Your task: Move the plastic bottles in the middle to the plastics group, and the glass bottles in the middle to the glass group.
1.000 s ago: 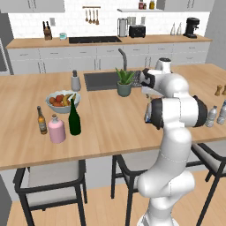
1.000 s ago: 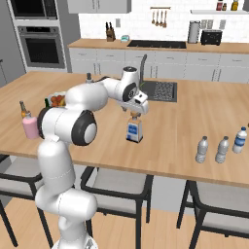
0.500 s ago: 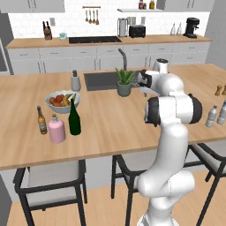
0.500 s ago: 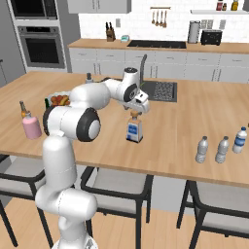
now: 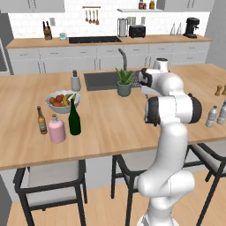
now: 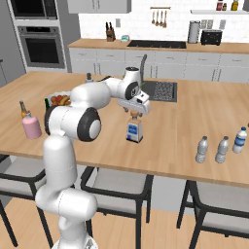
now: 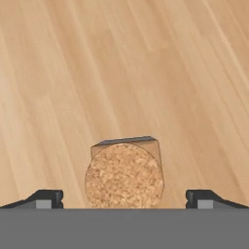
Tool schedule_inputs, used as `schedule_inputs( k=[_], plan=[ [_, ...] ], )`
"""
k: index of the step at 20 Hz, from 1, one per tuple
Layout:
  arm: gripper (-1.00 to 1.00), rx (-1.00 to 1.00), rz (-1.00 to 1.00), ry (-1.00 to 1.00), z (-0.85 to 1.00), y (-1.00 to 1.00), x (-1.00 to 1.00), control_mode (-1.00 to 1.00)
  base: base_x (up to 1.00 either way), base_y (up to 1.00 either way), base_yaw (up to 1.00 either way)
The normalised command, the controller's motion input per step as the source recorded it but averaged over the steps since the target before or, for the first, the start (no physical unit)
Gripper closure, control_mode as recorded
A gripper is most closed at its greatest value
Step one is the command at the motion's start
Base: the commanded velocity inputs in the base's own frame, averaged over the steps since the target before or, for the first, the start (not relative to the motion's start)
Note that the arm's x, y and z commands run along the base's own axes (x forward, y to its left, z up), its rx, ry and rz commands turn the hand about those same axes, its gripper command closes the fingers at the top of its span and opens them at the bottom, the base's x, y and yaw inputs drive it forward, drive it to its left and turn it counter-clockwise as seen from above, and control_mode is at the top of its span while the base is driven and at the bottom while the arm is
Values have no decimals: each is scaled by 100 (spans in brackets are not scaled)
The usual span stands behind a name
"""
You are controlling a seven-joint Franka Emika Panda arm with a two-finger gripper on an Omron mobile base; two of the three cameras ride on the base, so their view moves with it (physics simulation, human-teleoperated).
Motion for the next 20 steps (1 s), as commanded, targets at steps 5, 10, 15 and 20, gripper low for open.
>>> schedule_inputs(
  k=[5, 10, 15, 20],
  plan=[
    [-100, 0, 0, 2, -19, 0, 4, -100, 0, 0, 0],
    [-100, 0, 0, 3, -22, 0, 19, -100, 0, 0, 0],
    [100, 1, 0, 4, -3, 0, 0, -100, 0, 0, 0],
    [100, 0, 0, 0, 0, 0, 0, -100, 0, 0, 0]
  ],
)
